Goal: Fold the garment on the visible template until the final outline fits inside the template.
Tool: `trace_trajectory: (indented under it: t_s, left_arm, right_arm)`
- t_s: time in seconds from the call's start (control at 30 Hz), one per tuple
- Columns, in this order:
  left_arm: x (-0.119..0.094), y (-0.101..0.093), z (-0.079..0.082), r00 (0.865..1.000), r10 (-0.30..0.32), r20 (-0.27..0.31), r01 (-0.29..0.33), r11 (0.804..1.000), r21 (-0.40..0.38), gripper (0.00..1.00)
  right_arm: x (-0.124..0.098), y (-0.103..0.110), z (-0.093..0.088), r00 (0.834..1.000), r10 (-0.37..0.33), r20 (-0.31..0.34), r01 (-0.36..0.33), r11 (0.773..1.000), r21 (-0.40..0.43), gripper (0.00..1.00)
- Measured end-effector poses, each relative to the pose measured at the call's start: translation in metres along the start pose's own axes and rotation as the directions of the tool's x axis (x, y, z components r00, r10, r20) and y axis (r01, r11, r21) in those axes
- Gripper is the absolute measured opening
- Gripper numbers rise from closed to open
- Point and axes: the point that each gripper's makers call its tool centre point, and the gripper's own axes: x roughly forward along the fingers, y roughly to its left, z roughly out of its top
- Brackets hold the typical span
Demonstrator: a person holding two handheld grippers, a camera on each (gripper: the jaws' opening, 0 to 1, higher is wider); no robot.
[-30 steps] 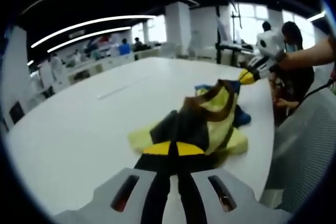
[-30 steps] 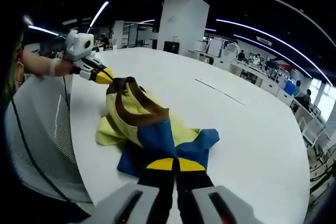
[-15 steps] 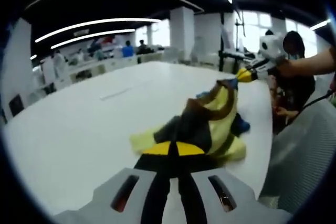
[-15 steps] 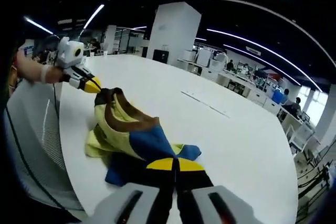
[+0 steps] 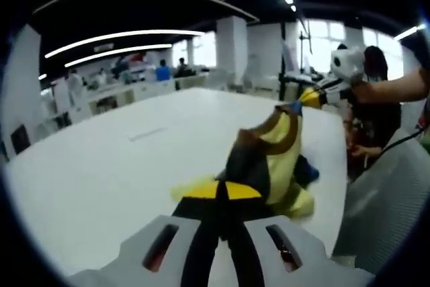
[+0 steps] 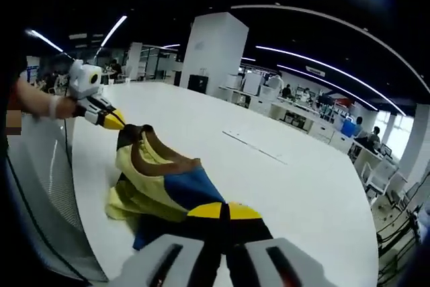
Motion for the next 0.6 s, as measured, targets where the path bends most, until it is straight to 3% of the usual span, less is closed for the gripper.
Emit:
trace_trajectory:
  t_s: [0.17, 0.27, 0.33, 0.47, 0.6]
  left_arm:
    - [-0.009, 0.015, 0.061, 0.990, 0.035, 0.138, -0.040, 0.999, 0.031, 0.00]
    - [-0.019, 0.022, 0.099, 0.974, 0.053, 0.221, -0.061, 0.998, 0.033, 0.00]
    - [-0.029, 0.025, 0.129, 0.954, 0.065, 0.293, -0.077, 0.997, 0.029, 0.00]
    - [-0.041, 0.028, 0.158, 0.936, 0.086, 0.342, -0.099, 0.995, 0.020, 0.00]
    - [-0.062, 0.025, 0.192, 0.904, 0.099, 0.417, -0.121, 0.992, 0.027, 0.00]
  right_arm:
    - [-0.009, -0.017, 0.044, 0.995, -0.033, 0.091, 0.035, 0.999, -0.015, 0.00]
    - [-0.020, -0.028, 0.079, 0.984, -0.058, 0.166, 0.064, 0.998, -0.031, 0.00]
    - [-0.030, -0.033, 0.104, 0.974, -0.066, 0.217, 0.073, 0.997, -0.025, 0.00]
    - [-0.047, -0.032, 0.136, 0.959, -0.044, 0.281, 0.051, 0.999, -0.017, 0.00]
    - [-0.070, -0.022, 0.163, 0.940, -0.011, 0.342, 0.021, 0.999, -0.026, 0.00]
